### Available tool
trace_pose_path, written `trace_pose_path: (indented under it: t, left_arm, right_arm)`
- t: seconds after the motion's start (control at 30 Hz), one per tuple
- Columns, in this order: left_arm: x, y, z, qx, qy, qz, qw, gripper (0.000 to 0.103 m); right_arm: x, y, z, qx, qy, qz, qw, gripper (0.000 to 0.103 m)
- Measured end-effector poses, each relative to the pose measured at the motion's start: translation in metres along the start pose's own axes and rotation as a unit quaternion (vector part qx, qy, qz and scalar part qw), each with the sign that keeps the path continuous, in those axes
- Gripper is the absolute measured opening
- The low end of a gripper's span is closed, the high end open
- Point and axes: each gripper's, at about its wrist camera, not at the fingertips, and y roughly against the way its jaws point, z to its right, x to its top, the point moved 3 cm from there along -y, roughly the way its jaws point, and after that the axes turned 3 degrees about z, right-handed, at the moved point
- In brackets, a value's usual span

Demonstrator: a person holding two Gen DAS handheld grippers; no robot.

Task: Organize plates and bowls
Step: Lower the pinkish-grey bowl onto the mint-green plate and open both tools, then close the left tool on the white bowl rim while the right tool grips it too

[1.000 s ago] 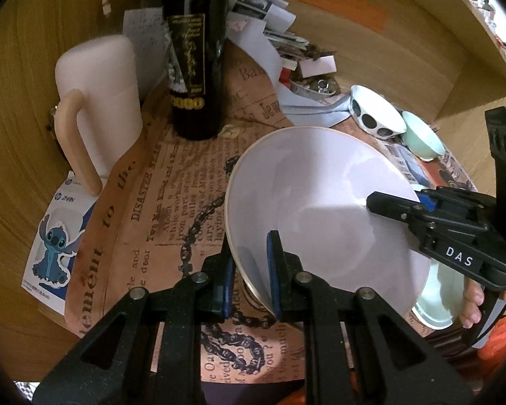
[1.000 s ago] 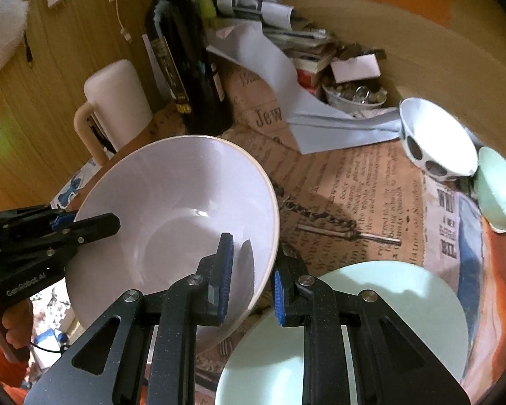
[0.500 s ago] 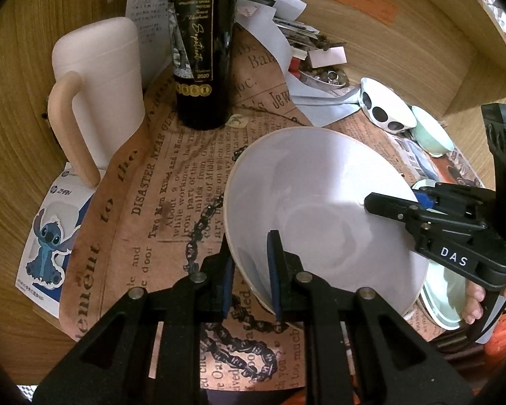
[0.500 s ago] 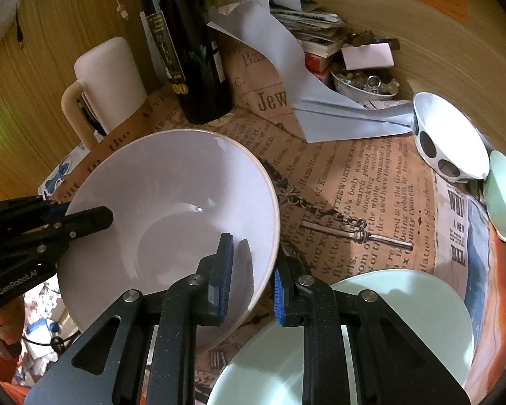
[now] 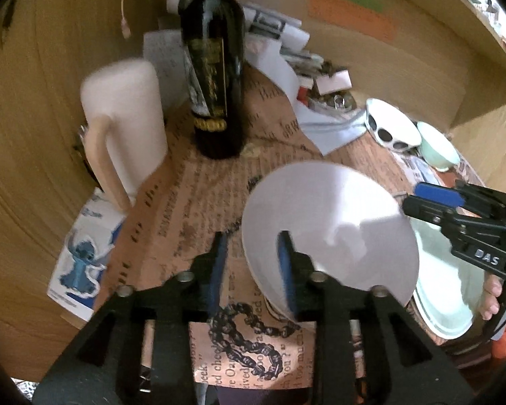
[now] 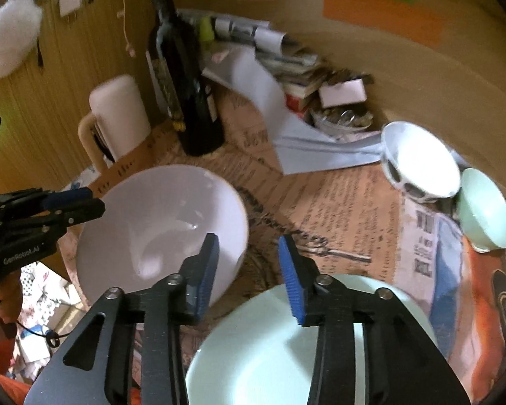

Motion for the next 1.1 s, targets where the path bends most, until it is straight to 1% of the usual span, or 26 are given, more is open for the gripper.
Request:
trace_pose_path:
  t: [0.03,0.13,0.2,0.27,0.4,0.47,0.53,0.63,0.7,0.77,0.83,0.93,1.1]
  left_arm:
    - [0.003,0.002,0.001,0.002,-0.003,0.006,1.0,0.045]
    - [0.015,0.01,0.01,0.009,-0.015,0.022,0.9996,0.049]
    - [0.024,0.014,0.019,0.004,-0.02,0.031,0.9993,0.055]
    - [0.034,0.019,0.029,-0.004,-0.022,0.044,0.9988,0.066]
    - [0.051,0.024,0.052,-0.02,-0.034,0.062,0.9973,0.069]
    - [0.059,0.022,0.065,-0.032,-0.038,0.063,0.9968,0.078]
    - [0.067,0.018,0.079,-0.047,-0.041,0.064,0.996,0.082]
    - [0.078,0.009,0.099,-0.047,-0.05,0.068,0.9953,0.084]
    - [0.085,0.0,0.111,-0.05,-0.053,0.065,0.9952,0.088]
    - [0.091,-0.01,0.122,-0.053,-0.055,0.056,0.9955,0.089]
    - [0.097,-0.023,0.133,-0.055,-0.059,0.044,0.9958,0.089]
    - [0.108,-0.042,0.146,-0.057,-0.061,0.026,0.9962,0.089]
    - [0.12,-0.083,0.165,-0.052,-0.065,-0.011,0.9964,0.09]
  right_arm:
    - [0.001,0.007,0.004,-0.001,0.0,0.01,1.0,0.04]
    - [0.005,0.019,0.015,-0.013,0.002,0.031,0.999,0.042]
    - [0.008,0.027,0.025,-0.02,-0.003,0.043,0.999,0.043]
    - [0.011,0.037,0.038,-0.027,-0.012,0.057,0.998,0.047]
    - [0.016,0.059,0.063,-0.048,-0.024,0.093,0.994,0.055]
    - [0.019,0.071,0.077,-0.059,-0.034,0.113,0.991,0.061]
    - [0.02,0.082,0.089,-0.069,-0.041,0.129,0.988,0.065]
    - [0.023,0.096,0.108,-0.084,-0.051,0.147,0.984,0.066]
    - [0.024,0.101,0.119,-0.093,-0.056,0.155,0.982,0.069]
    - [0.025,0.104,0.13,-0.105,-0.06,0.163,0.979,0.075]
    - [0.024,0.104,0.138,-0.114,-0.064,0.168,0.977,0.076]
    - [0.024,0.098,0.154,-0.114,-0.078,0.164,0.977,0.076]
    - [0.021,0.075,0.181,-0.117,-0.101,0.142,0.978,0.076]
